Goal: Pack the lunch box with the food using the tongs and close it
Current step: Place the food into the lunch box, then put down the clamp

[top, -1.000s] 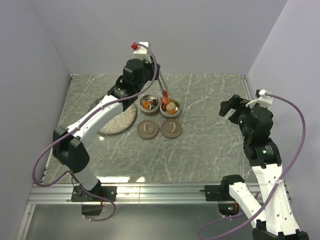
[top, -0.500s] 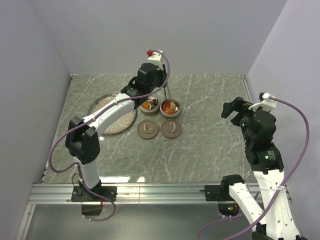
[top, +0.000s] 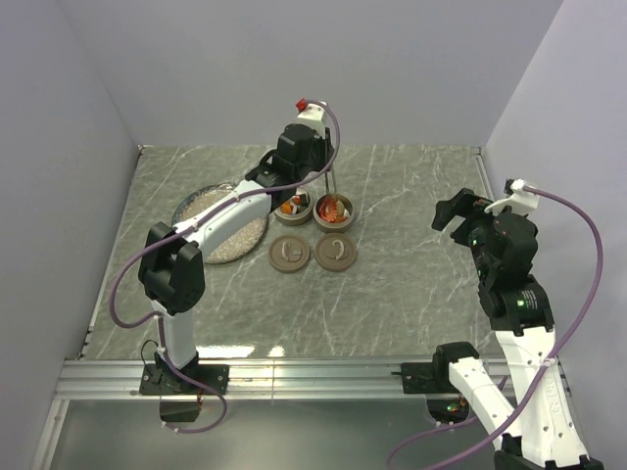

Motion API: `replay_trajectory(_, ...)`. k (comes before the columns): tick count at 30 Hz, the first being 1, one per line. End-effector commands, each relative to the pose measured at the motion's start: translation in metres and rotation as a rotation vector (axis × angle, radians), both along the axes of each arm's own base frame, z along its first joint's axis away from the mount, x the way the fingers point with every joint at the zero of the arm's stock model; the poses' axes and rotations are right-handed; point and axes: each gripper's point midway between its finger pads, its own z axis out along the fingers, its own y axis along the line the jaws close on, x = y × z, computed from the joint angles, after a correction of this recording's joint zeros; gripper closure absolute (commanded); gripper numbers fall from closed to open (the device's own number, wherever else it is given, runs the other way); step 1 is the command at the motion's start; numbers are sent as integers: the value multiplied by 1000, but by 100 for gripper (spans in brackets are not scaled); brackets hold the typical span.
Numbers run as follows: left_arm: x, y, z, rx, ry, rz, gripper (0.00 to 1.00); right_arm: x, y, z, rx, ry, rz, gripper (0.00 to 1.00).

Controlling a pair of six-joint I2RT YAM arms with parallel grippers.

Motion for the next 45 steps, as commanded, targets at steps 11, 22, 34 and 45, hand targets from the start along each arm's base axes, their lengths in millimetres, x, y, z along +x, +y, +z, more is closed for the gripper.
replay_trajectory(11,-10,-19,58,-54,-115,-51,54,4,0,8,-12,-22,6,1)
replay_trajectory(22,-26,12,108,-58,-214,35,64,3,0,9,-12,-28,8,1)
replay_trajectory(34,-67,227,118,122,-45,367,65,42,20,16,8,-57,98,1)
replay_trajectory(45,-145,410,1,190,367,743,64,81,43,10,42,-46,194,1)
